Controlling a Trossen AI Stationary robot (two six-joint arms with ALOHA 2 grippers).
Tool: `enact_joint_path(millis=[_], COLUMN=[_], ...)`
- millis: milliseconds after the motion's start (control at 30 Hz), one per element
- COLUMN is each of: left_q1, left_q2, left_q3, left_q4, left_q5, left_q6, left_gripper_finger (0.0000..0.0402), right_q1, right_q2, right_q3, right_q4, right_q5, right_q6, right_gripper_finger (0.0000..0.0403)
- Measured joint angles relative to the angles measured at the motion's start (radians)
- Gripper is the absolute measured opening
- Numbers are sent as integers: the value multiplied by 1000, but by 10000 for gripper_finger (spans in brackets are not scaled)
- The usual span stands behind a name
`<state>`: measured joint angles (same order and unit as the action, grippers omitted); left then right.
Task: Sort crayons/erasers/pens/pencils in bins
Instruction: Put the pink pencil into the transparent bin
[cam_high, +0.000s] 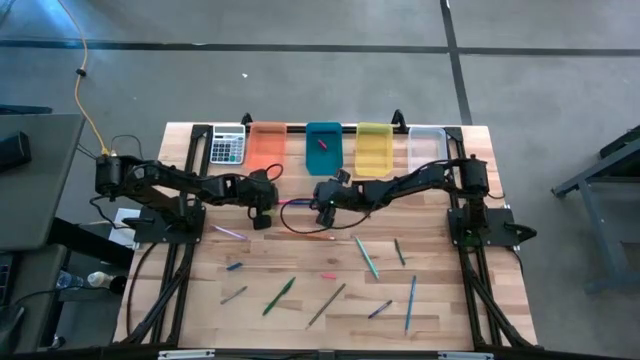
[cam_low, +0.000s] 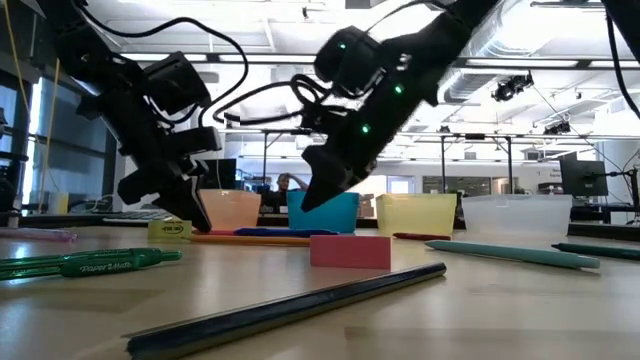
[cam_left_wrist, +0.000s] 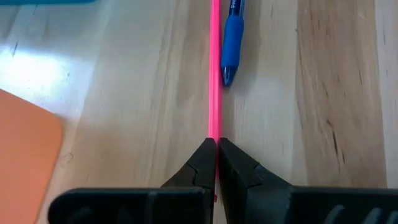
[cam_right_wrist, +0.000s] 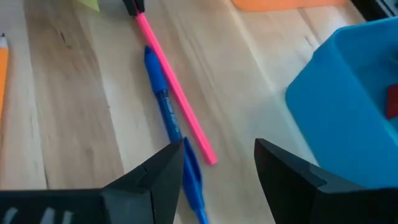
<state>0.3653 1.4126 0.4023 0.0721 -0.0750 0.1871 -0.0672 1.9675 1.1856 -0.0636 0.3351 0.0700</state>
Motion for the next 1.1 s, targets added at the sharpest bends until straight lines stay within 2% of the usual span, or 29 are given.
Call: enact_joint_path(millis=[133,333,433,567,800,867,1100], left_q1=[0,0,0,0,0,0,0], left_q2=[-1,-1,-1,-2,-2,-2,-3], left_q3=[0,1,2,2,2,2,2], left_q4=[0,0,0,0,0,1,1], left_q5=[2,7,11,18,18,19,22], left_q6=[0,5,8,8,8,8,8], left_gripper_finger=[1,1,1,1,0,0,0], right_q1=[-14,-46,-57,-58,-57,-57,-57], right_q2=[0,0,0,0,10,23,59], right_q3=[29,23,22,22,22,21,22], right_q4=[-66,-90,-99,-117,-134,-148,-151], right_q5=[-33,-54,-54,-54,-54,-45,-49], right_q6=[0,20,26,26,17,9,19], right_gripper_finger=[195,230,227,177,21,8,21])
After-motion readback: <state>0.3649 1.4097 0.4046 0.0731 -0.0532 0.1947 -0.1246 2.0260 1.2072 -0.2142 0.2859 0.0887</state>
